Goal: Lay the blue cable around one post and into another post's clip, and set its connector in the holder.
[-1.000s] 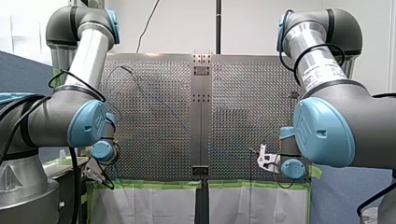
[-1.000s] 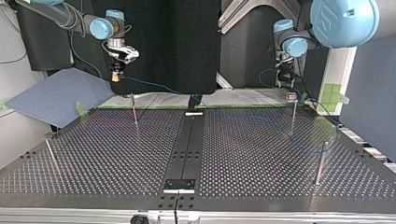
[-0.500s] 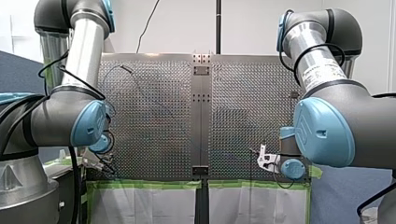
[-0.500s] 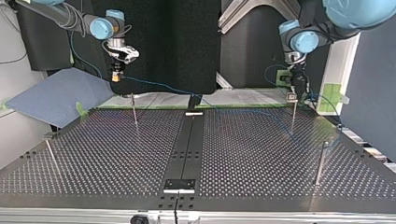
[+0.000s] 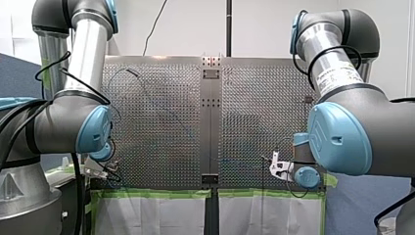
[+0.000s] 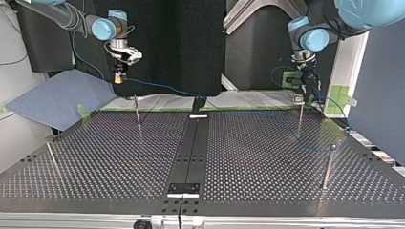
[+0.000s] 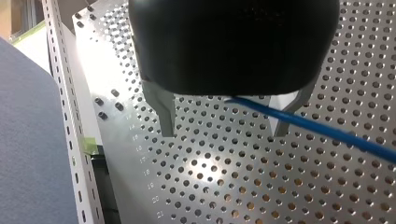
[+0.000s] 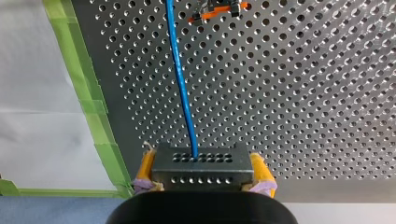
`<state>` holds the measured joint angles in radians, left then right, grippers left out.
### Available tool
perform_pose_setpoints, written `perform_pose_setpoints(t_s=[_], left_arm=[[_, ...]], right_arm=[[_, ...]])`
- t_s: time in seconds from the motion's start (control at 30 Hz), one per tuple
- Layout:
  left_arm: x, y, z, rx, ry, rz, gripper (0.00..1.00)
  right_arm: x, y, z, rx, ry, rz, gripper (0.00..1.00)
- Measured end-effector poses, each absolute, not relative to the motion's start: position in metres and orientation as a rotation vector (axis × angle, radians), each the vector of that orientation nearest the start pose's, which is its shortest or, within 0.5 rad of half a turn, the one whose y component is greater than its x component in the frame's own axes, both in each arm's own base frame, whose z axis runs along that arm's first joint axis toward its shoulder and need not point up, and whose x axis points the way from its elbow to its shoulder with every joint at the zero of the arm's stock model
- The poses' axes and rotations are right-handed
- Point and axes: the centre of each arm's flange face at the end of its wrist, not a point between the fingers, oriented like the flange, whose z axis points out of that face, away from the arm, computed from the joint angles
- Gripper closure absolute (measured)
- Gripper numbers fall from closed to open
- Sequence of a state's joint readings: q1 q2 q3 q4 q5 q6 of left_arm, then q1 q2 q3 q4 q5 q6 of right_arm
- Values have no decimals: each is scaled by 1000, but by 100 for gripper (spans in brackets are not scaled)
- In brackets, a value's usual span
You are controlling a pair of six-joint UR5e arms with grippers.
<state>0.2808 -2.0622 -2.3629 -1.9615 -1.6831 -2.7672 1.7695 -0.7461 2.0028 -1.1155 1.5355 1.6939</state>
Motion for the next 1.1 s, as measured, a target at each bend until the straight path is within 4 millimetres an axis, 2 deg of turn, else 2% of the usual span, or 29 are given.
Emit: perform_pose_setpoints(t_s=[0.23, 0.47, 0.8, 1.1], left_arm=[[412, -4, 55, -1198, 1226, -538, 0], [400, -7, 72, -1152, 1259, -487, 0], [397, -21, 99, -1067, 1346, -520, 0], [384, -32, 94, -1072, 1456, -525, 0]], right_arm=[[237, -481, -35, 1439, -1292, 1384, 100], [237, -481, -35, 1439, -1293, 1385, 100], [236, -481, -35, 1438, -1297, 1385, 100], [236, -481, -35, 1438, -1297, 1386, 100]])
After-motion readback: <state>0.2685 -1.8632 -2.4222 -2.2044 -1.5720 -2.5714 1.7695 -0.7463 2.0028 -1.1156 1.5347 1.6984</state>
